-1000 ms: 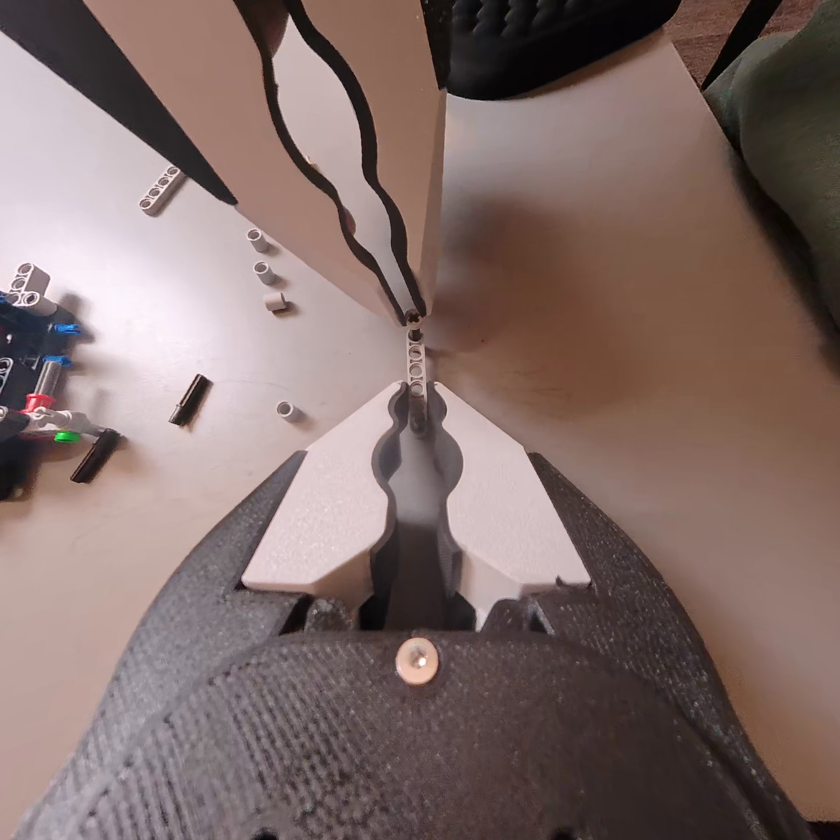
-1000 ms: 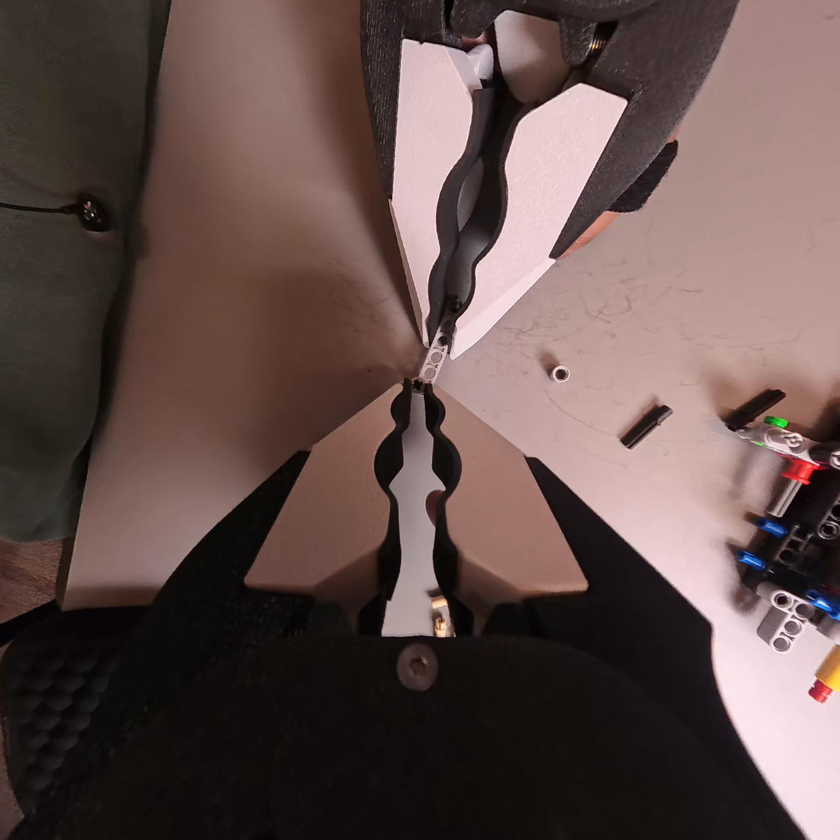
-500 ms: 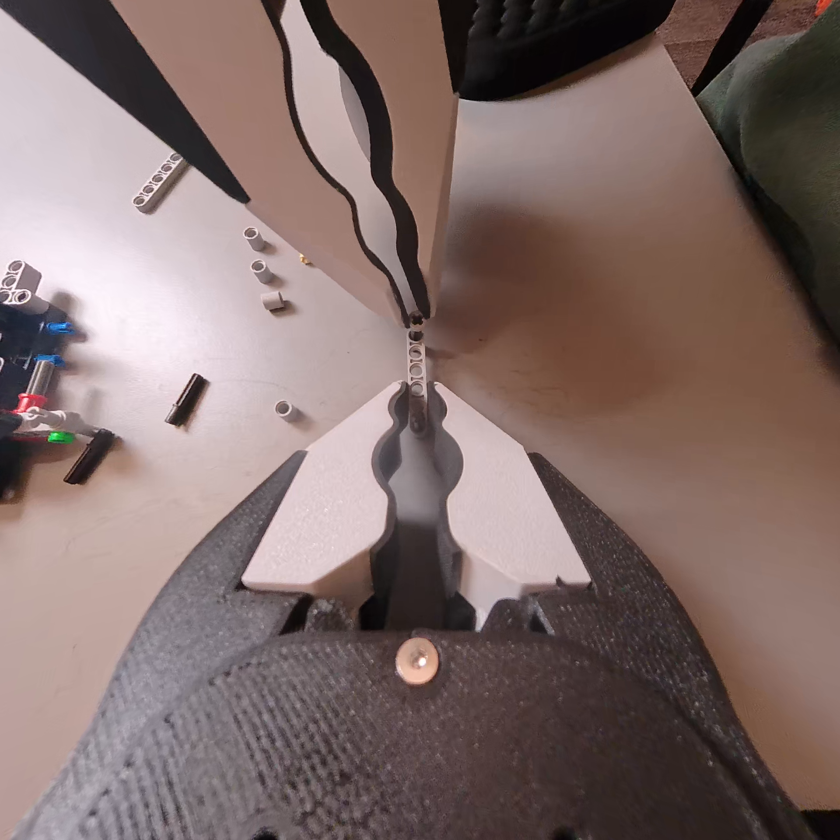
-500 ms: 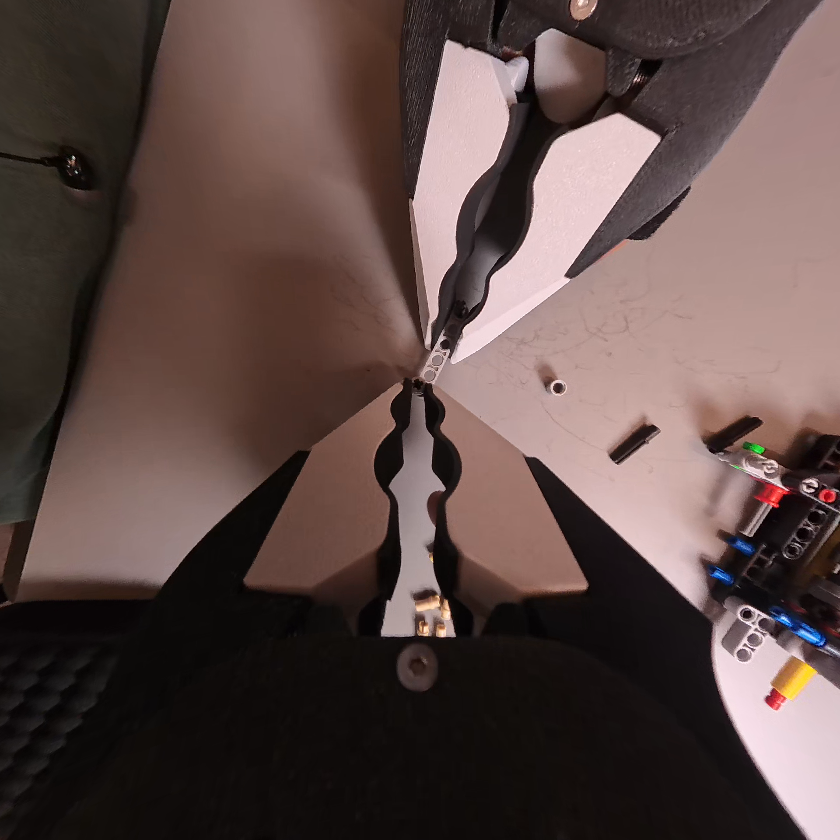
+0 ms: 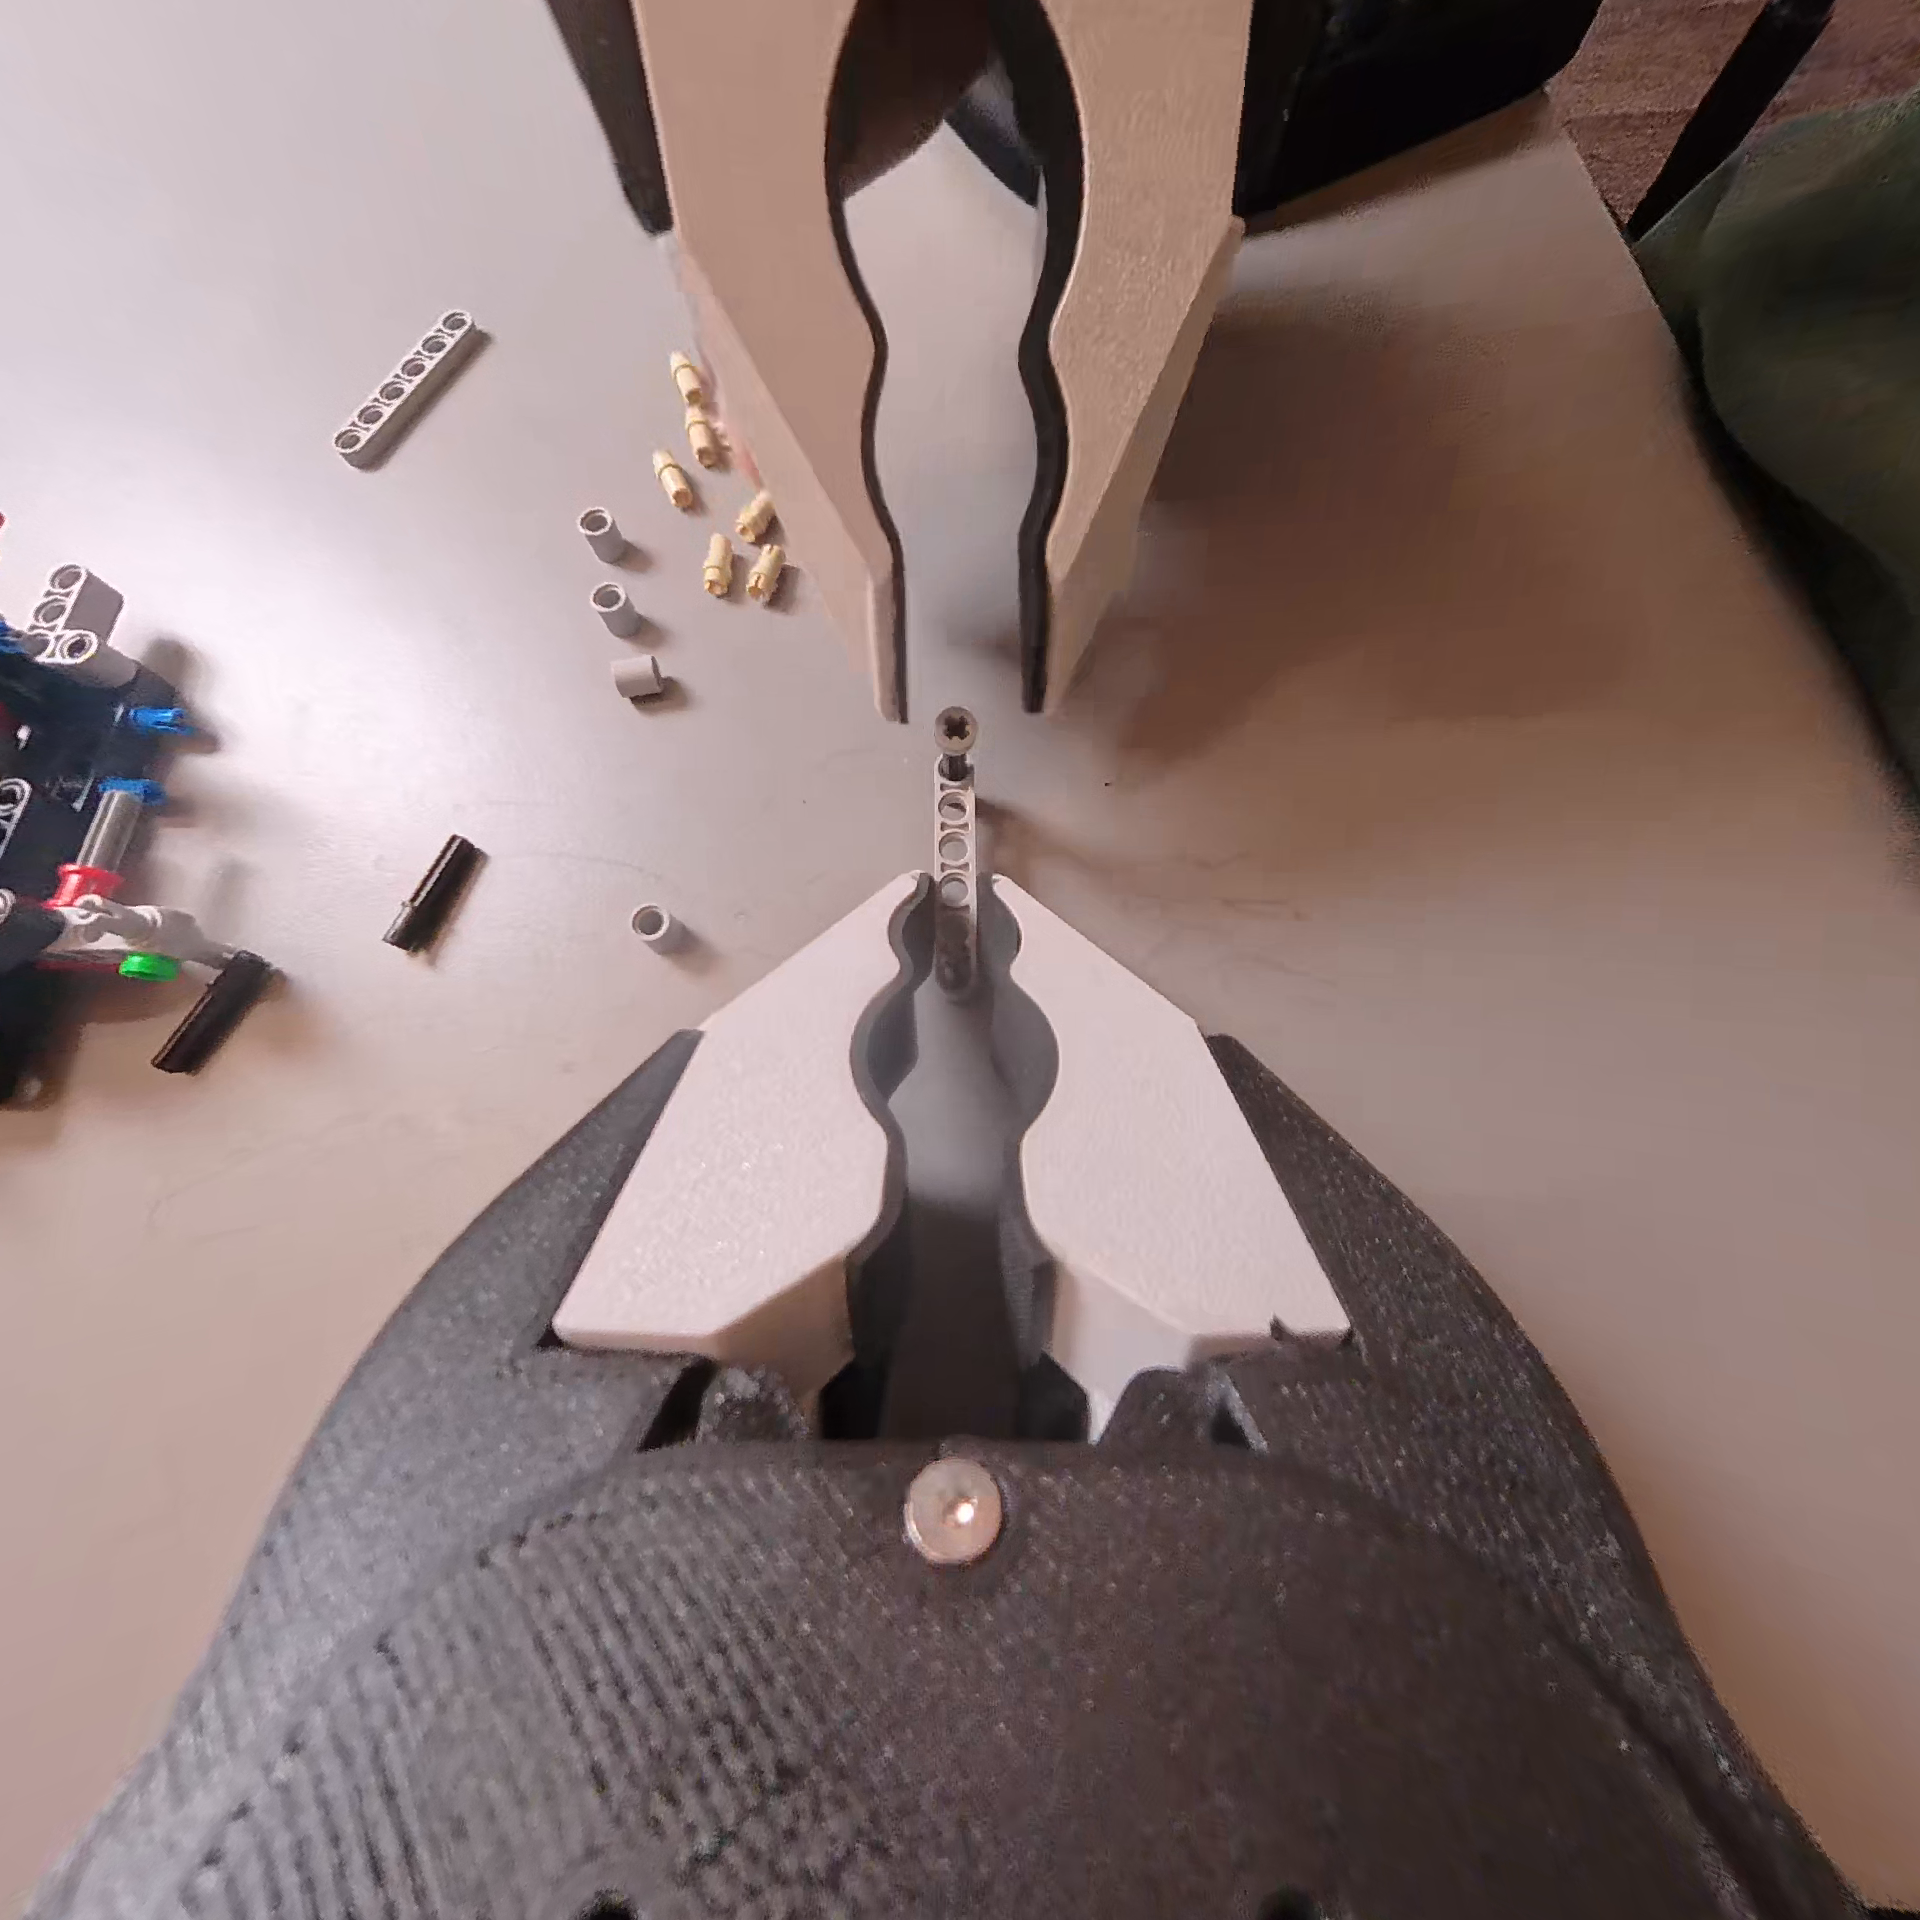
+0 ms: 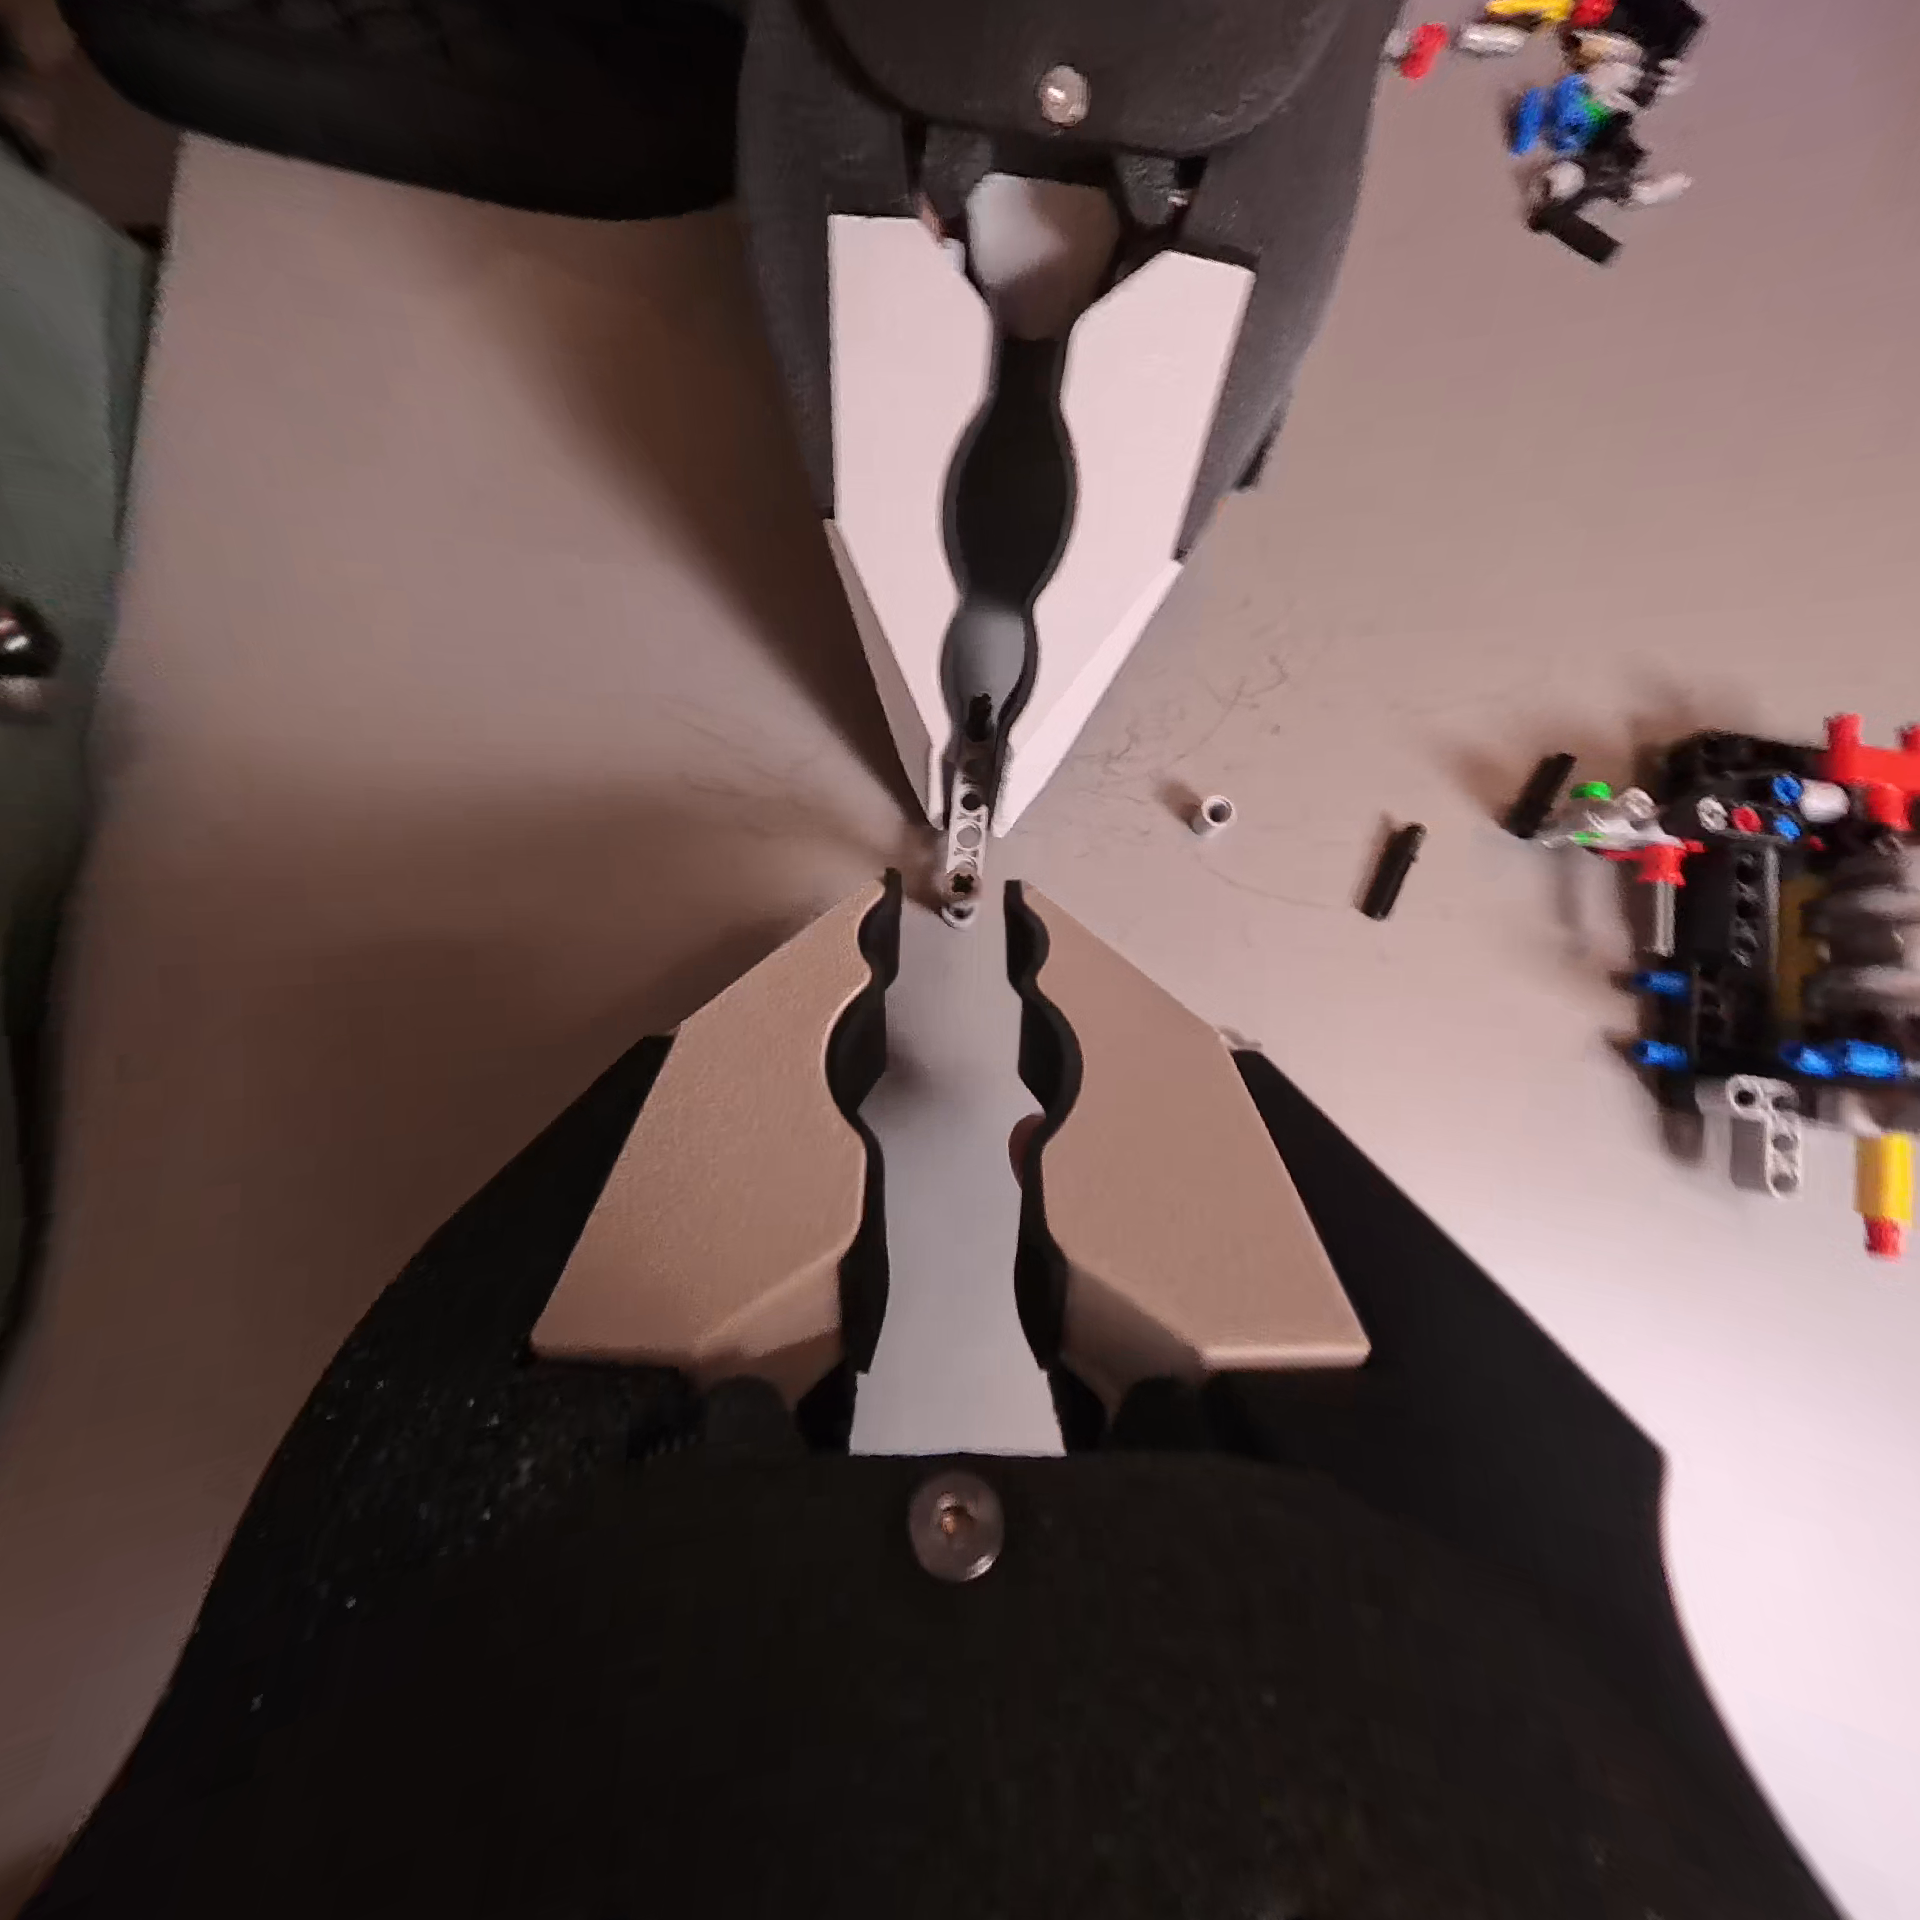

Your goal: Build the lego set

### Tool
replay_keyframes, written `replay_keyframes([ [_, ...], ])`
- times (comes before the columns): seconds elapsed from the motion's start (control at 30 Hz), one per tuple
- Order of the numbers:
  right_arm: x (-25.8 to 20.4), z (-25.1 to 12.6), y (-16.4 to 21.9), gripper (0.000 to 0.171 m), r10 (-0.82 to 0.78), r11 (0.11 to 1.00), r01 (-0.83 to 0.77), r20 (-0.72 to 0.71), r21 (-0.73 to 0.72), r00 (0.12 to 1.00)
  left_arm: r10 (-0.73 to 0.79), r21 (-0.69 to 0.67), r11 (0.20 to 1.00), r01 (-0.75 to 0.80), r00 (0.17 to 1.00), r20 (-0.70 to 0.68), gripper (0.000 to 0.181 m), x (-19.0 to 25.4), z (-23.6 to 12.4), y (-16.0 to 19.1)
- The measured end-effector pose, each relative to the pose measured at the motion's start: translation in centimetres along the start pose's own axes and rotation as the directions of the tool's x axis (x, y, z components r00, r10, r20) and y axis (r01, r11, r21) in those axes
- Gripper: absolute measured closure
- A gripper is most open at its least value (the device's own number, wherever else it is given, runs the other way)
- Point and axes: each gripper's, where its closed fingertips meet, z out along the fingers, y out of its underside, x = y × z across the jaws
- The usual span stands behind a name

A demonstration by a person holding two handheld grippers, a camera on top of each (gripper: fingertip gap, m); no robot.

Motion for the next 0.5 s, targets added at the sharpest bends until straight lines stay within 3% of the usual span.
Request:
replay_keyframes([
  [0.2,0.97,-0.43,0.06,0.160,0.155,0.988,-0.143,-0.301,0.061,0.941,-0.057,-0.001,0.998,0.058,0.996,0.071,0.176,-0.16,0.00,-0.02],
  [0.37,0.65,-0.14,0.23,0.160,0.199,0.980,-0.174,-0.436,0.097,0.878,-0.097,-0.003,0.995,0.098,0.987,0.128,0.176,-0.26,0.14,-0.12],
  [0.5,0.97,0.11,0.16,0.159,0.210,0.978,-0.183,-0.464,0.105,0.861,-0.100,-0.003,0.995,0.101,0.987,0.128,0.176,-0.20,0.26,-0.22],
])
